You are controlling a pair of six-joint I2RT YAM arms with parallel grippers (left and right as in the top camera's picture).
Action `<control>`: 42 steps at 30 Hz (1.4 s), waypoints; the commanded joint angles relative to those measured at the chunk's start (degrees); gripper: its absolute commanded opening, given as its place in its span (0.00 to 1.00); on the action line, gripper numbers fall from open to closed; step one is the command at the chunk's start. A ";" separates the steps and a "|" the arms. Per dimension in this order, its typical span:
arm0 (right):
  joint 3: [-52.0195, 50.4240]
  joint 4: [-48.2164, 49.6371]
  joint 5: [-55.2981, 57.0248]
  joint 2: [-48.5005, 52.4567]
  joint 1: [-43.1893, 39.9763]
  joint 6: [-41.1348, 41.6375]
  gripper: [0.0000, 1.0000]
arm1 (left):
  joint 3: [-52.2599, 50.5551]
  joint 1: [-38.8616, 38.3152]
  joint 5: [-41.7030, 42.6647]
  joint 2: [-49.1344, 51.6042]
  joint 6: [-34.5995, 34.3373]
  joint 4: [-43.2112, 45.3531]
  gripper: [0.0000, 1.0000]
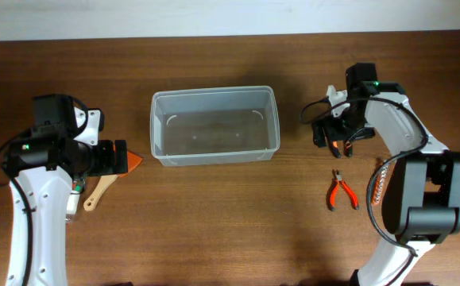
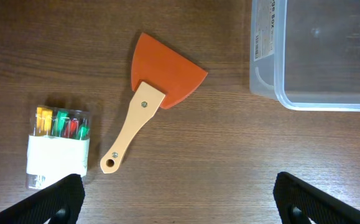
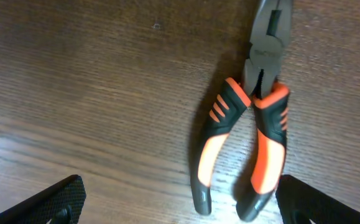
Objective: Pack container
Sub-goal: 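Lower the right gripper over the orange-black long-nose pliers handles, then close the right gripper on the long-nose pliers handles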
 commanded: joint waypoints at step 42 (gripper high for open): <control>-0.24 2.58 -3.10 6.38 0.31 1.33 0.49 | -0.39 0.24 1.77 -0.76 -0.55 -0.09 0.99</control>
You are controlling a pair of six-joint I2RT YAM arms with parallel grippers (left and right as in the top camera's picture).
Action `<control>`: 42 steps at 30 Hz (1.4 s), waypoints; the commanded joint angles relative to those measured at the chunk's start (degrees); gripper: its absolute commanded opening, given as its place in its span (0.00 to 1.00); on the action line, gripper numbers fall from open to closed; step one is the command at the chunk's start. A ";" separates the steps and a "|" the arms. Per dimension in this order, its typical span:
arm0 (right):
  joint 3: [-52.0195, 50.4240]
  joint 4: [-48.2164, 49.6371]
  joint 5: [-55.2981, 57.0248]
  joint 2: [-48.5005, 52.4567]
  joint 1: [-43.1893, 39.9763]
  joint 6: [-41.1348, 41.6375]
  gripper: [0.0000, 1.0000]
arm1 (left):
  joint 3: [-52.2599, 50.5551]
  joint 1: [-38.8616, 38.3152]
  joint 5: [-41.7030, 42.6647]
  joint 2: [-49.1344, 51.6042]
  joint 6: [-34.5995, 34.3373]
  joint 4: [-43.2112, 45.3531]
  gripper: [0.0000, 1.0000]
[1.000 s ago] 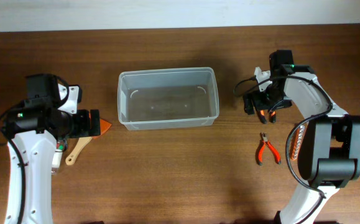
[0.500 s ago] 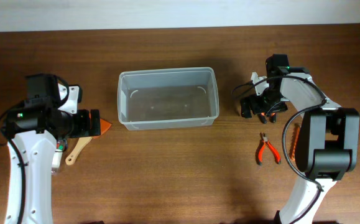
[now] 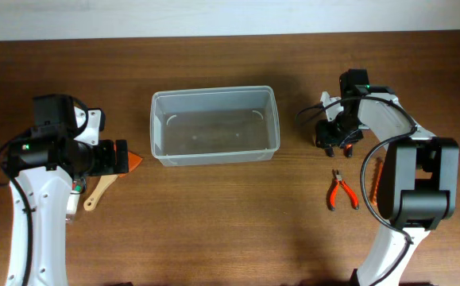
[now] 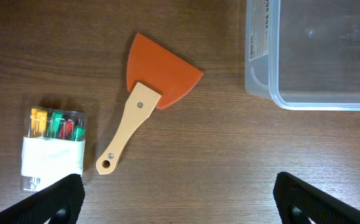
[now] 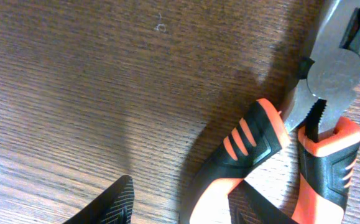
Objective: Pack container
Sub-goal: 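Close the right gripper on the long-nose pliers handles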
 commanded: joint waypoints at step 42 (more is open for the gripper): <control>-3.30 1.73 7.21 1.07 0.31 10.01 0.31 | -0.39 0.24 0.83 -0.76 -0.52 -0.04 0.99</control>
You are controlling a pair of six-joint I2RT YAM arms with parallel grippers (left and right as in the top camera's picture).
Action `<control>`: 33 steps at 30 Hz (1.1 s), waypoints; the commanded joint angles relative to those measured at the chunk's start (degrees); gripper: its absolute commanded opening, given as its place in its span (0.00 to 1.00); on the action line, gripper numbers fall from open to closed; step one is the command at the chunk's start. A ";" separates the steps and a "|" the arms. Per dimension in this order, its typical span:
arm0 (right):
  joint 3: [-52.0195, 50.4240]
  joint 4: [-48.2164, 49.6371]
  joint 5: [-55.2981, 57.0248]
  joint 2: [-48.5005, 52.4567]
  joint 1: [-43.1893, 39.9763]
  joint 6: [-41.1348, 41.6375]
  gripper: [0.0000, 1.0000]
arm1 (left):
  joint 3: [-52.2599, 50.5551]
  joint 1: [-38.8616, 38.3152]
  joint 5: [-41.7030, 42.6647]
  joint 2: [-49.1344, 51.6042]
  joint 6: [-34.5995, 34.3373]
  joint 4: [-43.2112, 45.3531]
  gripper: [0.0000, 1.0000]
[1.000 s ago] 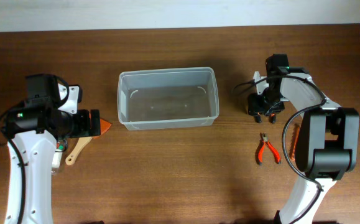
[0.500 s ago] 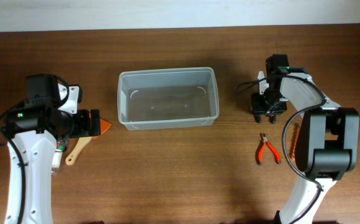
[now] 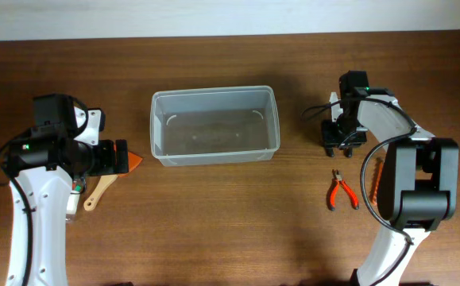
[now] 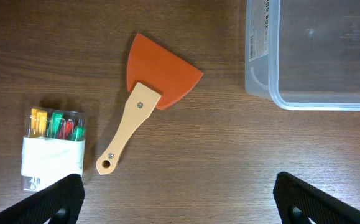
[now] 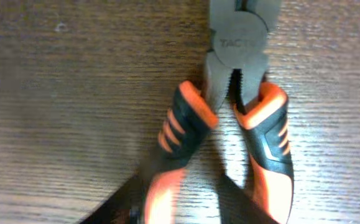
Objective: Pack container
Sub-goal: 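Close the right gripper on the long-nose pliers handles, then lift the pliers and carry them over the container with right gripper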
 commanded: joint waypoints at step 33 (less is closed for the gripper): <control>23.85 -19.08 -0.11 -7.17 4.76 -5.31 0.04 | -0.39 0.24 0.81 -0.76 -0.50 -0.04 0.99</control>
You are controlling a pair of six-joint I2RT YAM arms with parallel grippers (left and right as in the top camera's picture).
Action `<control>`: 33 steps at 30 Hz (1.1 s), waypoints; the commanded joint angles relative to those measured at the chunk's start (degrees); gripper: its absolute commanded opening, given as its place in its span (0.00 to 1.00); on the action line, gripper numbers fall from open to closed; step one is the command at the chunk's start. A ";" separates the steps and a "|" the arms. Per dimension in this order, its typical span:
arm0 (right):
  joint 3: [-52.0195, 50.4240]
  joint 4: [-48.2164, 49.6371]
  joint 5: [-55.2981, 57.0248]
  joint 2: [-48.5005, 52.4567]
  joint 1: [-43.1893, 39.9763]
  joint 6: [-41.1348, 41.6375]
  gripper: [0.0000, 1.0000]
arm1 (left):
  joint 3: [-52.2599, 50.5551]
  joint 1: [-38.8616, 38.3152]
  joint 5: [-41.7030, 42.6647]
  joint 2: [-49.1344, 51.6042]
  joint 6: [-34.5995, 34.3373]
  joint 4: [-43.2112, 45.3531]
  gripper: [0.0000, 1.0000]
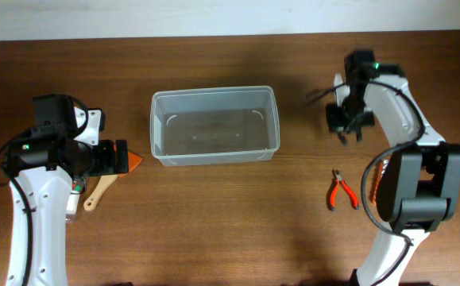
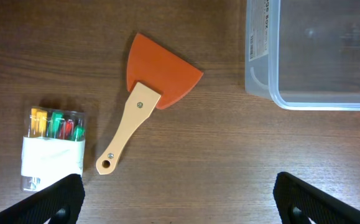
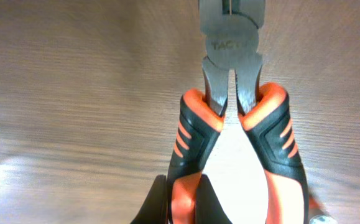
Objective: Pack container
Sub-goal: 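Lift the pliers and carry them over the container with right gripper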
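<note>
My right gripper (image 3: 182, 200) is shut on the left handle of a large pair of orange-and-black pliers (image 3: 232, 45). It holds them clear of the table, to the right of the clear plastic container (image 1: 214, 91). From overhead, the right gripper (image 1: 346, 119) has the pliers (image 1: 347, 137) hanging under it. My left gripper (image 2: 180, 208) stands open over bare wood, left of the container (image 2: 263, 93). Ahead of it lie an orange spatula with a wooden handle (image 2: 150, 93) and a pack of coloured markers (image 2: 52, 149). Nothing lies in the container.
A smaller pair of orange pliers (image 1: 341, 192) lies on the table in front of the right arm. An orange tool (image 1: 378, 179) lies beside it, partly hidden by the arm. The spatula's blade (image 1: 135, 161) pokes out beside the left gripper.
My right gripper had its fingers down astride the pliers' left handle on the table. It is now shut on that handle, with the pliers lifted off the wood. The left arm has not moved.
My right gripper was open above the large pliers lying on the table. Then it was lower and close over them, then with its fingers astride one handle. Now it holds them in the air. The left gripper stayed open by the spatula throughout.
</note>
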 commanded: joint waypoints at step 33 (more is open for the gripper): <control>15.41 1.38 -11.37 4.57 31.82 -40.37 0.04 | 31.23 9.14 -3.52 -0.35 -0.02 -9.20 0.99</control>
